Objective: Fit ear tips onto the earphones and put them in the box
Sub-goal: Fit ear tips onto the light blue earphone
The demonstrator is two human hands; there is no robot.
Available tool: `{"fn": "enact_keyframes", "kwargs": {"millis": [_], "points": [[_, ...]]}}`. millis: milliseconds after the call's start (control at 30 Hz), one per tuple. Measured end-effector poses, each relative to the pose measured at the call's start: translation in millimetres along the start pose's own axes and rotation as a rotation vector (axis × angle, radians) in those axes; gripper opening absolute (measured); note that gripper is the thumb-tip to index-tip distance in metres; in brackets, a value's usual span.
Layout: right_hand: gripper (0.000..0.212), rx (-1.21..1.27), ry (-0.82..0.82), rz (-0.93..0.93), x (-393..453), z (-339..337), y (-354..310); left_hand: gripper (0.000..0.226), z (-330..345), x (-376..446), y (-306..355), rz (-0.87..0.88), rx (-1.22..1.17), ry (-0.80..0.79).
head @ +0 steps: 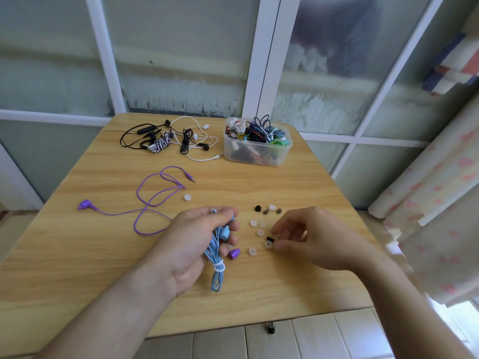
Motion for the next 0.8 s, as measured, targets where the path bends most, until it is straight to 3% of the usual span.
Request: {"fn": "enact_keyframes", "kwargs": {"millis": [267,400,633,800], "points": [[0.006,-0.062,0.056,-0.028,1.5,5.1,-3.2,0.025,1.0,-0.2,-1.8,-0.091,-0.059,-0.043],[0.006,-0.091,0.094,-0.033,2.8,4.6,-2.9,0.021,-2.5,0.8,0.2,-0.046,-0.018,-0.03],[0.012,-0.058,0.297,-0.066,11.7,1.7,-12.7,0.017,-4.6,0.3,-0.2,-0.006,0.033,-0.055],[0.006,-0.135,0.212,-0.02,23.3,17.7,-6.3,0.026,-1.6,-2.6,-3.4,-0.027,0.059,-0.086]]}}
Point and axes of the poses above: each hand's wrist, its own x-axis towards the middle knuckle, its own z-axis out of the palm, y = z × x, the point moved 7 cm from there along x, towards the middle knuckle, and after that the axes turned 14 degrees about y, right-handed, at the moved point
